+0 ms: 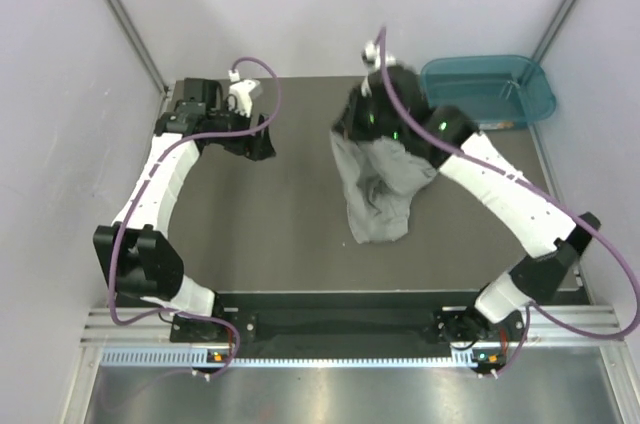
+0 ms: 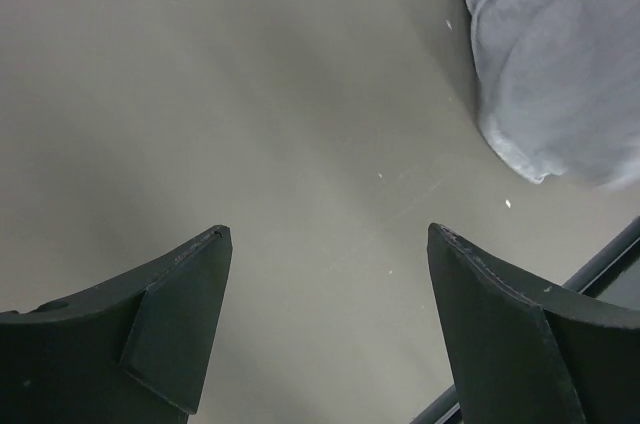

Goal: Fold and stack the t-shirts
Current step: Flatten the tshirt out

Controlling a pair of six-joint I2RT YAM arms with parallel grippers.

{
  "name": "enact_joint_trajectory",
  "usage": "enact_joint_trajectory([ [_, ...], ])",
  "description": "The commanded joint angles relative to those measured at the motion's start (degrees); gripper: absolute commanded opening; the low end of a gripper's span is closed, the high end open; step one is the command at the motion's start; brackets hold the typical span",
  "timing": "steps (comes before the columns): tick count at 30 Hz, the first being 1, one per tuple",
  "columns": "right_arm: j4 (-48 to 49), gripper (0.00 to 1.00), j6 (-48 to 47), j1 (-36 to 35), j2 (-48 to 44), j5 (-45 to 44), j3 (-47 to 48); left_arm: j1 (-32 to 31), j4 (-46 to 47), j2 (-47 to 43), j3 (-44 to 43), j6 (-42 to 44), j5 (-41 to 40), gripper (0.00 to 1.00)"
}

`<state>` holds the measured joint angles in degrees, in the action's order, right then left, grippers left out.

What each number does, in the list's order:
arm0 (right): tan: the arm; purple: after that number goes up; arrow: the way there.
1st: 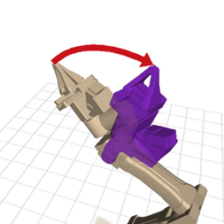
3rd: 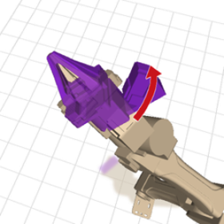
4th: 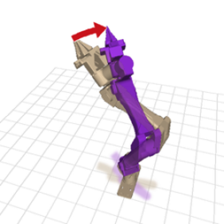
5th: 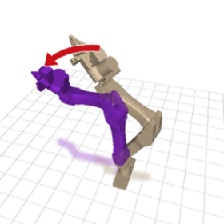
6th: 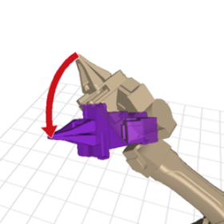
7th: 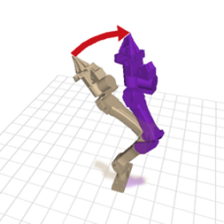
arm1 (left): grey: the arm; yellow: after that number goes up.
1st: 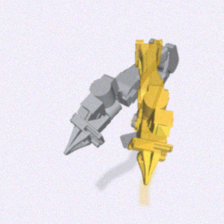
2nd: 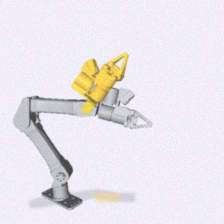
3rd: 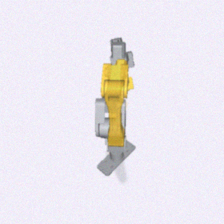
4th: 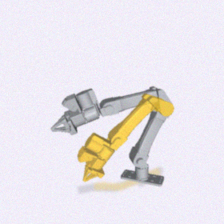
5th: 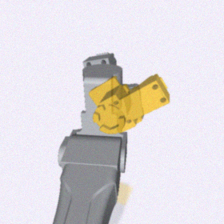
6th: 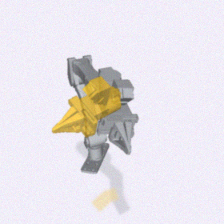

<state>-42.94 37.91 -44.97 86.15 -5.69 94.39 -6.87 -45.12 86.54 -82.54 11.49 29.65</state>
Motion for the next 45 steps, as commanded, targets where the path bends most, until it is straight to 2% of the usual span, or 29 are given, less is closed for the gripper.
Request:
enact_joint_trajectory([
  [1,-1.1,0.00,-9.2,-1.4,6.1,4.2,26.1,5.2,2.0,-0.5,-4.1,-1.6,6.1,0.84],
  [4,4.3,0.00,-9.9,-1.4,8.0,5.5,37.2,8.5,2.7,-0.8,-6.9,-1.7,6.7,0.83],
  [6,9.5,0.00,-9.8,-1.4,5.6,8.2,38.1,8.5,2.7,-0.8,-8.1,-1.0,7.3,0.84],
  [7,14.5,0.00,-9.9,-1.5,4.4,8.5,37.7,8.5,2.9,-0.9,-8.9,-1.0,10.2,0.83],
  [10,20.2,0.00,-9.7,-1.1,-0.2,6.1,37.7,8.5,4.2,-0.6,-10.0,-2.3,16.4,0.83],
  [12,21.6,0.00,-10.0,-0.7,-3.2,2.4,37.8,8.5,5.4,-0.2,-10.5,-3.8,20.4,0.81],
  [15,22.3,0.00,-12.9,-0.5,-6.3,-3.3,38.0,7.4,7.7,0.8,-12.0,-6.1,20.7,0.79],
  [18,19.2,0.00,-16.9,0.0,-9.8,-14.7,34.8,1.1,5.9,2.0,-13.3,-3.5,16.2,0.78],
  [19,18.9,0.00,-18.1,0.2,-11.1,-17.6,32.8,-3.9,5.1,2.1,-12.6,-0.4,14.8,0.78],
  [20,18.9,0.00,-18.4,1.2,-12.4,-22.3,30.8,-6.3,4.8,2.2,-11.5,0.9,13.5,0.78],
  [22,18.5,0.00,-18.2,2.4,-16.3,-26.6,24.3,-11.9,5.5,2.5,-8.1,2.2,10.9,0.78],
  [24,16.7,0.00,-17.7,4.1,-18.6,-31.4,19.9,-14.8,5.3,2.8,-6.3,3.9,9.6,0.78],
  [26,8.9,0.00,-15.2,7.5,-18.8,-33.9,18.1,-18.9,5.1,2.6,-4.0,6.1,9.4,0.77],
  [28,0.2,0.00,-10.3,12.5,-18.7,-31.0,13.6,-22.4,4.4,2.1,-1.7,8.3,9.6,0.76],
  [29,-1.4,0.00,-9.2,18.5,-18.9,-25.7,11.5,-23.4,4.2,2.1,-0.9,8.7,9.6,0.75],
  [30,-2.4,0.00,-8.1,21.2,-19.4,-23.9,6.5,-24.4,4.2,2.0,-0.2,8.6,9.6,0.73],
  [32,-1.8,0.00,-8.0,27.1,-19.5,-20.5,2.4,-27.8,4.2,2.3,1.7,8.9,8.2,0.68],
  [35,0.2,0.00,-10.4,32.3,-17.3,-17.5,-1.1,-33.3,4.3,3.1,2.8,10.3,5.3,0.68],
  [39,1.9,0.00,-11.8,36.5,-13.6,-14.6,-2.4,-40.1,8.5,4.6,6.9,13.2,0.4,0.75],
  [40,2.1,0.00,-11.9,37.1,-13.5,-14.4,-2.6,-42.1,10.4,5.2,10.9,14.1,-1.0,0.77],
  [44,3.4,0.00,-11.8,39.4,-14.9,-11.4,-5.5,-46.6,24.0,6.8,20.3,16.4,-8.2,0.84],
  [45,4.4,0.00,-11.9,39.9,-16.1,-10.8,-7.7,-47.9,26.4,7.3,21.8,17.5,-12.5,0.84],
])
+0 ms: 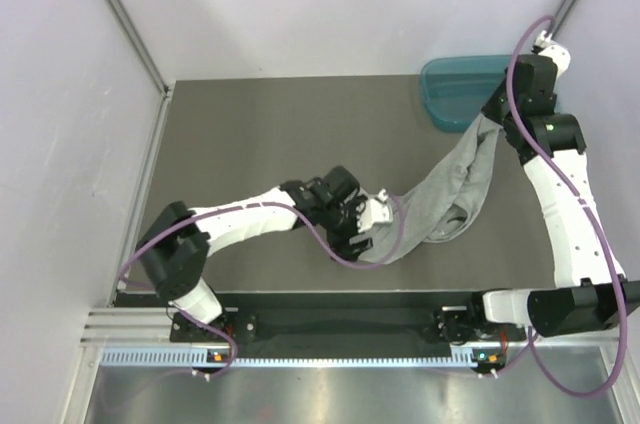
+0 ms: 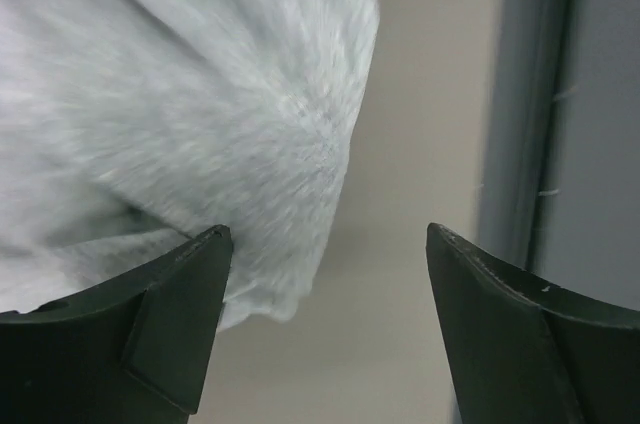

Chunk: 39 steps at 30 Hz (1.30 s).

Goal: Fold and stack the t-shirts
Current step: Flatten the tshirt out

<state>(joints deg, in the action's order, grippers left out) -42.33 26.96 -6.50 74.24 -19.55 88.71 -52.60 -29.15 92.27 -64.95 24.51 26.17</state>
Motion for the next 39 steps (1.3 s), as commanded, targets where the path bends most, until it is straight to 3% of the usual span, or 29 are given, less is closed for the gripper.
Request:
enact_joint_trajectory([
  [1,4.4,0.00,-0.6,1.6,-4.8,3.6,-3.0,-4.9,12.8,3.0,6.8,6.6,-12.3,0.83],
  [3,5.1,0.00,-0.2,2.2,-6.6,5.3,-5.4,-6.2,20.7,4.5,8.5,6.9,-17.1,0.72],
  [4,5.2,0.00,0.5,2.4,-7.3,5.8,-6.1,-6.5,23.0,5.3,9.1,3.8,-21.5,0.45],
  [7,5.8,0.00,1.9,2.4,-10.2,9.2,-7.8,-6.3,26.0,5.0,8.3,1.3,-25.6,0.08],
  [8,5.8,0.00,2.2,2.4,-11.0,10.9,-8.2,-6.3,25.9,4.8,8.2,1.3,-25.6,0.04],
  [11,4.7,0.00,2.5,2.4,-13.9,11.3,-8.1,-4.7,17.1,2.7,4.1,0.1,-26.7,0.01],
  [17,0.3,0.00,-0.5,2.4,-18.3,8.0,-1.3,6.4,-19.7,-6.2,-14.7,-1.1,-2.7,0.00],
  [21,-2.2,0.00,-2.4,2.4,-20.8,7.0,7.9,11.2,-34.1,-11.7,-25.0,3.3,0.9,0.00],
  [26,-5.3,0.00,-5.8,2.4,-21.9,11.0,20.1,11.4,-40.2,-18.1,-26.2,1.8,5.2,0.00],
  [32,-5.0,0.00,-8.9,2.4,-21.2,16.4,29.2,17.4,-47.1,-21.1,-40.2,1.1,16.4,0.00],
  [39,2.7,0.00,-3.6,2.4,-9.6,25.5,28.1,23.1,-40.8,-17.2,-34.8,-4.6,21.2,0.00],
])
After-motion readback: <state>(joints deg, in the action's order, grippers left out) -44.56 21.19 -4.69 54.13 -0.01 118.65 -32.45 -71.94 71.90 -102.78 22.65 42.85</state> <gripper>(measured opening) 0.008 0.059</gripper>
